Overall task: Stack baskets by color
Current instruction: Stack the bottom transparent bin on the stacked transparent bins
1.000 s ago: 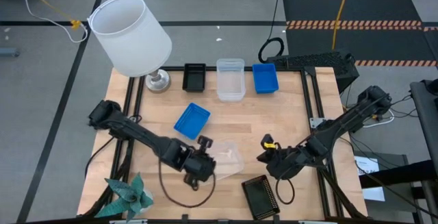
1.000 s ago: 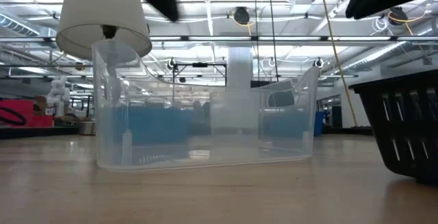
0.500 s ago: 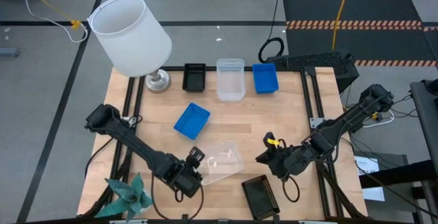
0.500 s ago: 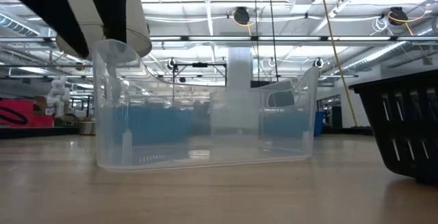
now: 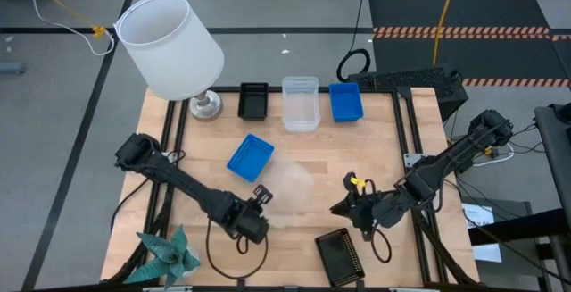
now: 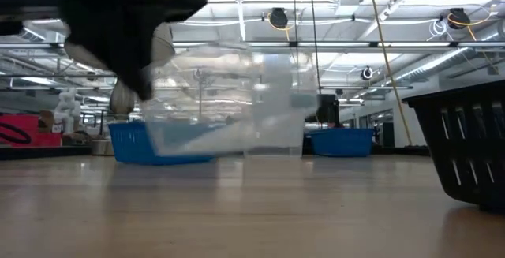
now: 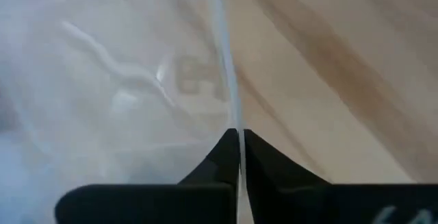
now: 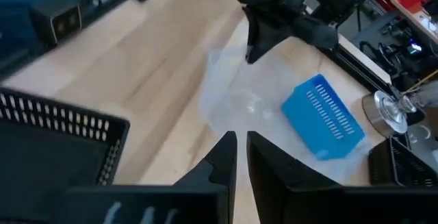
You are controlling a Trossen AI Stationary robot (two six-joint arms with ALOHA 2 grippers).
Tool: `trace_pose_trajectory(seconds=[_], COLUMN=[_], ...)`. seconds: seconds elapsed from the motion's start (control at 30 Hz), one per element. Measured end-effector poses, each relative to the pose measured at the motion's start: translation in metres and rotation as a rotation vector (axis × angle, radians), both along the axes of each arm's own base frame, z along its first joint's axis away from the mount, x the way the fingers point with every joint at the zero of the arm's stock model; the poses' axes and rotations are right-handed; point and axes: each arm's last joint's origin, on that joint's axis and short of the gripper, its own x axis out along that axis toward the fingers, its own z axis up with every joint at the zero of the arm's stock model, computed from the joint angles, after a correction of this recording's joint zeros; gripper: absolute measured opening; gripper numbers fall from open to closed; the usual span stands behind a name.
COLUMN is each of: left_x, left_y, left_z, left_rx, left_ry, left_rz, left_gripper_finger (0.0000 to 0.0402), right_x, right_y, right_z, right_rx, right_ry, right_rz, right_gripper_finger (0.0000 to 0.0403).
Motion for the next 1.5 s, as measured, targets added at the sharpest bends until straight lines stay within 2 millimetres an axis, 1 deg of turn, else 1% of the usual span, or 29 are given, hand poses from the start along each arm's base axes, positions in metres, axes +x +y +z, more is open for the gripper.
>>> trace_pose_trajectory(seconds=[0.1, 0.17, 0.23, 0.37, 0.47, 0.57, 0.7, 0.8, 0.87, 0.97, 1.03, 1.13, 1.3, 1.4, 1.5], left_x=[0.008, 0.013, 0.021, 0.038, 0.052, 0.063, 0.074, 0.077, 0.077, 0.077, 0.077, 0.076, 0.075, 0.075, 0.074], left_y=[-0.002, -0.003, 0.000, 0.016, 0.035, 0.059, 0.088, 0.103, 0.109, 0.109, 0.106, 0.102, 0.094, 0.090, 0.087], left_z=[0.016, 0.030, 0.046, 0.072, 0.081, 0.086, 0.087, 0.087, 0.087, 0.085, 0.085, 0.085, 0.085, 0.085, 0.085], left_rx=[0.049, 0.072, 0.087, 0.092, 0.060, 0.031, 0.000, -0.019, -0.027, -0.035, -0.034, -0.027, -0.020, -0.007, -0.002], left_ry=[-0.083, -0.142, -0.212, -0.348, -0.437, -0.498, -0.556, -0.570, -0.571, -0.570, -0.566, -0.560, -0.555, -0.546, -0.542], left_rz=[-0.028, -0.028, 0.008, 0.161, 0.281, 0.394, 0.532, 0.610, 0.641, 0.645, 0.631, 0.603, 0.565, 0.532, 0.514], left_gripper_finger=[0.0010, 0.0006, 0.0006, 0.0005, 0.0005, 0.0004, 0.0004, 0.0003, 0.0003, 0.0004, 0.0003, 0.0004, 0.0004, 0.0003, 0.0004], right_x=[0.003, 0.004, 0.007, 0.016, 0.024, 0.033, 0.041, 0.049, 0.052, 0.057, 0.061, 0.066, 0.075, 0.080, 0.082], right_y=[0.001, 0.001, 0.001, 0.003, 0.008, 0.014, 0.017, 0.017, 0.017, 0.012, 0.006, -0.002, -0.006, -0.009, -0.011], right_z=[0.007, 0.015, 0.025, 0.049, 0.062, 0.061, 0.052, 0.044, 0.041, 0.041, 0.039, 0.036, 0.026, 0.020, 0.018], right_rx=[0.063, 0.091, 0.115, 0.179, 0.204, 0.160, 0.005, -0.107, -0.152, -0.174, -0.197, -0.259, -0.352, -0.401, -0.442], right_ry=[-0.045, -0.082, -0.119, -0.220, -0.252, -0.234, -0.159, -0.142, -0.134, -0.134, -0.119, -0.092, -0.042, -0.026, -0.025], right_rz=[-0.048, -0.107, -0.171, -0.337, -0.357, -0.378, -0.439, -0.503, -0.501, -0.509, -0.524, -0.525, -0.506, -0.519, -0.539], right_gripper_finger=[0.0029, 0.0029, 0.0029, 0.0029, 0.0029, 0.0029, 0.0029, 0.0029, 0.0030, 0.0036, 0.0050, 0.0081, 0.0139, 0.0166, 0.0184])
